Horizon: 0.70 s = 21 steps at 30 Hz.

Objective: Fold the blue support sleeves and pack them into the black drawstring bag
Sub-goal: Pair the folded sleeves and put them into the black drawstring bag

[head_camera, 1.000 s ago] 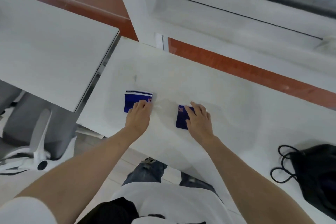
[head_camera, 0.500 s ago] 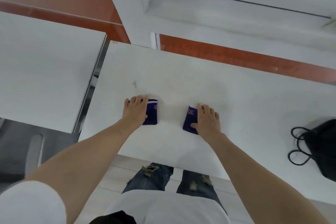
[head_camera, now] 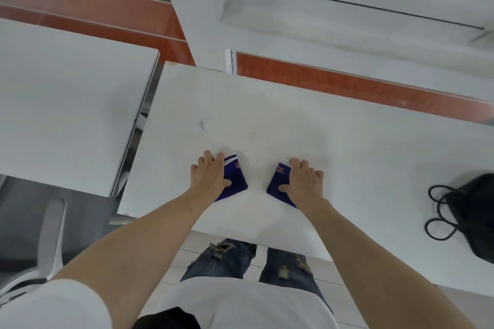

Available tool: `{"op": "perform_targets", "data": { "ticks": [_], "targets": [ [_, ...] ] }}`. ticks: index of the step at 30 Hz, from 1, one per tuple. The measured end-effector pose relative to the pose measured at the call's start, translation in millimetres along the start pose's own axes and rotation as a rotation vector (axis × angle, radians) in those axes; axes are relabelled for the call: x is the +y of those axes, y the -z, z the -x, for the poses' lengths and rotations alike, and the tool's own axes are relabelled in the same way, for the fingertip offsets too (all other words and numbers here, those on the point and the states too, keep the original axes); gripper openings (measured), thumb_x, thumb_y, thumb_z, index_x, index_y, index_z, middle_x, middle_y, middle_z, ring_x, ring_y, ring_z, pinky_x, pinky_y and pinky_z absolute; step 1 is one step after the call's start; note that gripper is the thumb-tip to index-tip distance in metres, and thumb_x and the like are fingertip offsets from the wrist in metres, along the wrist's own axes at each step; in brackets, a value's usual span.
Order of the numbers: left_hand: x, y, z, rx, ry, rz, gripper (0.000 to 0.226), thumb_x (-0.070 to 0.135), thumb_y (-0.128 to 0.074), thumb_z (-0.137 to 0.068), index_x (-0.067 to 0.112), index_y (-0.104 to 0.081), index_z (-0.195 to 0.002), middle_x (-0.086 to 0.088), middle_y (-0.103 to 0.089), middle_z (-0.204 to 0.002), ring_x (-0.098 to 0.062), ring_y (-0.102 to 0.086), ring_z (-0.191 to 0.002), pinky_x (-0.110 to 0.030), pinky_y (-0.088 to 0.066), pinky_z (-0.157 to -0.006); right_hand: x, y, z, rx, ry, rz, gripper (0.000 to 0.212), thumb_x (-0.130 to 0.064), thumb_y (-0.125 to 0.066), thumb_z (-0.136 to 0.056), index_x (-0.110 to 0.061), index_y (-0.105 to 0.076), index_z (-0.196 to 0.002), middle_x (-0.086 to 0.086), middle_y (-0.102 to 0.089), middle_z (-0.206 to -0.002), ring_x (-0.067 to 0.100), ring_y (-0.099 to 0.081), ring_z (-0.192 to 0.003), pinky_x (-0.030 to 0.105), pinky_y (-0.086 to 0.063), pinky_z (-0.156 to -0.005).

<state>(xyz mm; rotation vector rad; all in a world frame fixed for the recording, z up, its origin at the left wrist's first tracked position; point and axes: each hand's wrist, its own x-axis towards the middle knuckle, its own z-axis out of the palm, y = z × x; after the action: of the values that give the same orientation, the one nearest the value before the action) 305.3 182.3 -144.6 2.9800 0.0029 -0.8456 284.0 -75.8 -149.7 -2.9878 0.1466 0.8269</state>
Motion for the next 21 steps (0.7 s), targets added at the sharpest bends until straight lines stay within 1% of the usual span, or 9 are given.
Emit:
{"op": "perform_targets", "data": {
  "ticks": [3,5,8,10,13,15,17,19,21],
  "targets": [
    [1.2,-9.4,7.5,0.001,-0.007,0.011,0.069,0.052,-0.076,-0.082,0.018,-0.043,-0.132,-0.007,-0.05,-0.117,-0.026,-0.053,-0.105,-0.036,-0.042,-0.086,-0.3,-2.4,4.5,-0.008,-0.017,-0.078,0.082,-0.052,-0.08,-0.079,-0.019,-0.037,-0.141,0.004,-0.051,-0.121,0.025,-0.061,-0.101,0.04,-0.04,-0.091],
    [3.6,-13.3,11.7,0.017,-0.006,0.014,0.069,0.053,-0.075,-0.083,0.017,-0.043,-0.133,-0.007,-0.054,-0.116,-0.027,-0.051,-0.106,-0.035,-0.042,-0.089,1.4,-3.7,9.2,0.01,-0.019,-0.114,0.078,-0.048,-0.079,-0.082,-0.019,-0.037,-0.141,0.003,-0.054,-0.121,0.025,-0.06,-0.104,0.04,-0.039,-0.092],
    [9.6,-14.3,17.7,0.034,0.004,0.0,0.069,0.052,-0.076,-0.082,0.017,-0.042,-0.131,-0.006,-0.054,-0.115,-0.027,-0.049,-0.107,-0.035,-0.041,-0.089,6.5,-5.7,19.8,0.066,-0.002,-0.212,0.057,-0.039,-0.071,-0.091,-0.022,-0.04,-0.137,0.001,-0.064,-0.12,0.025,-0.06,-0.109,0.04,-0.037,-0.094],
    [13.4,-14.3,21.8,0.024,-0.005,0.028,0.07,0.049,-0.078,-0.082,0.016,-0.041,-0.131,-0.007,-0.051,-0.115,-0.026,-0.053,-0.104,-0.035,-0.045,-0.086,12.4,-6.3,29.3,0.106,-0.009,-0.285,0.043,-0.034,-0.062,-0.097,-0.023,-0.042,-0.134,0.0,-0.067,-0.12,0.024,-0.061,-0.109,0.04,-0.037,-0.095],
    [20.8,-11.8,29.0,-0.018,-0.007,0.132,0.065,0.039,-0.078,-0.087,0.015,-0.039,-0.133,-0.01,-0.046,-0.116,-0.028,-0.059,-0.098,-0.036,-0.049,-0.073,24.7,-3.6,45.8,0.151,-0.02,-0.374,0.029,-0.03,-0.05,-0.103,-0.025,-0.045,-0.131,-0.003,-0.069,-0.12,0.023,-0.063,-0.105,0.039,-0.036,-0.098],
    [29.3,-9.1,34.7,-0.007,-0.041,0.15,0.055,0.034,-0.071,-0.093,0.014,-0.04,-0.134,-0.011,-0.048,-0.116,-0.029,-0.058,-0.099,-0.037,-0.051,-0.074,34.8,1.7,59.3,0.169,-0.035,-0.484,0.026,-0.026,-0.046,-0.104,-0.025,-0.048,-0.131,-0.003,-0.069,-0.12,0.022,-0.063,-0.102,0.04,-0.042,-0.097],
    [42.9,-5.0,40.8,0.012,-0.101,0.205,0.043,0.029,-0.059,-0.101,0.014,-0.041,-0.137,-0.011,-0.056,-0.114,-0.029,-0.057,-0.101,-0.039,-0.052,-0.077,47.6,7.6,75.6,0.2,-0.072,-0.632,0.028,-0.024,-0.046,-0.105,-0.024,-0.05,-0.133,-0.002,-0.068,-0.119,0.022,-0.063,-0.099,0.042,-0.051,-0.09],
    [61.8,0.7,46.9,0.031,-0.162,0.269,0.034,0.025,-0.05,-0.105,0.015,-0.044,-0.137,-0.01,-0.065,-0.109,-0.028,-0.057,-0.098,-0.039,-0.05,-0.074,63.3,11.5,92.5,0.238,-0.113,-0.776,0.03,-0.024,-0.046,-0.106,-0.027,-0.05,-0.135,-0.004,-0.067,-0.118,0.02,-0.063,-0.099,0.042,-0.055,-0.086],
    [85.8,7.3,54.1,0.067,-0.219,0.283,0.03,0.024,-0.046,-0.107,0.014,-0.047,-0.135,-0.009,-0.067,-0.11,-0.026,-0.057,-0.098,-0.038,-0.05,-0.075,81.0,15.0,108.9,0.26,-0.144,-0.907,0.031,-0.023,-0.046,-0.105,-0.029,-0.05,-0.135,-0.008,-0.066,-0.115,0.016,-0.064,-0.098,0.039,-0.057,-0.081]
  ]
}}
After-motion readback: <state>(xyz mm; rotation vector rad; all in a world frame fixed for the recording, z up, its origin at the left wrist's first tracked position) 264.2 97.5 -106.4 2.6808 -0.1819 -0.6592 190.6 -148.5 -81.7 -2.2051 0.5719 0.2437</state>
